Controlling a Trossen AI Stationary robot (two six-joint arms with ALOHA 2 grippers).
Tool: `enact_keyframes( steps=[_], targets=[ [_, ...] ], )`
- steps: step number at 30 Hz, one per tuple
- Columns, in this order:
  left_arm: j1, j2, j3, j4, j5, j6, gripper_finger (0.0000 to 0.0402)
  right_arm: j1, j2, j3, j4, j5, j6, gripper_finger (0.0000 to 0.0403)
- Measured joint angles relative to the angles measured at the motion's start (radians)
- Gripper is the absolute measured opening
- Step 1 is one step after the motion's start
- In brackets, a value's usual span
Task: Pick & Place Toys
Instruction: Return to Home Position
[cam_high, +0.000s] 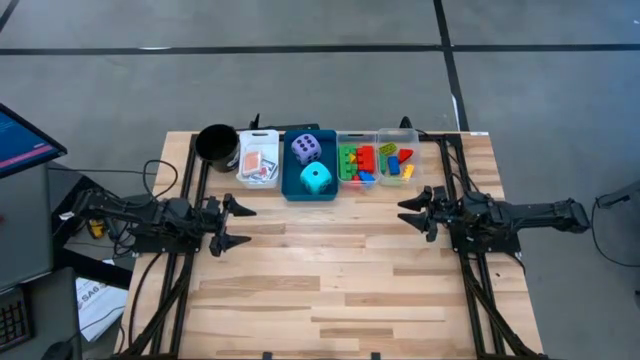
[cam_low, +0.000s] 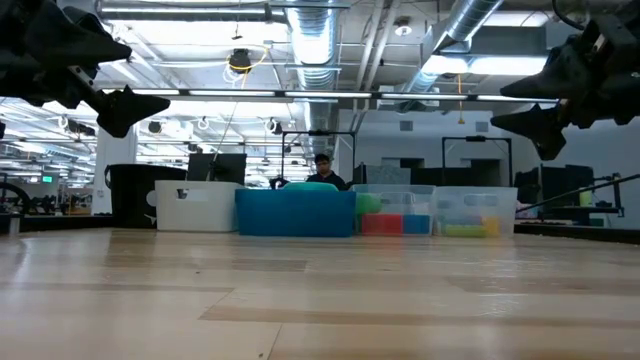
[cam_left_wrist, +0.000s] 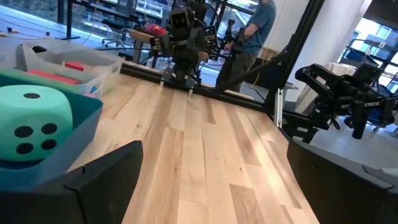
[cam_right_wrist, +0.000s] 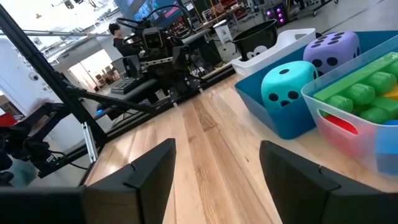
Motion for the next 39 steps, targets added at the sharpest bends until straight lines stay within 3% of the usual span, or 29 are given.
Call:
enact_keyframes(
  steps=[11, 39],
  targets=[
    [-0.089, 0.003, 0.0, 0.002, -0.03, 0.001, 0.0392, 0.0, 0.0, -0.001, 0.0, 0.0, 0.0, 0.0229],
    [-0.091, 0.003, 0.0, 0.002, -0.031, 0.0, 0.0392, 0.0, 0.0, -0.001, 0.0, 0.0, 0.0, 0.0229]
  ],
)
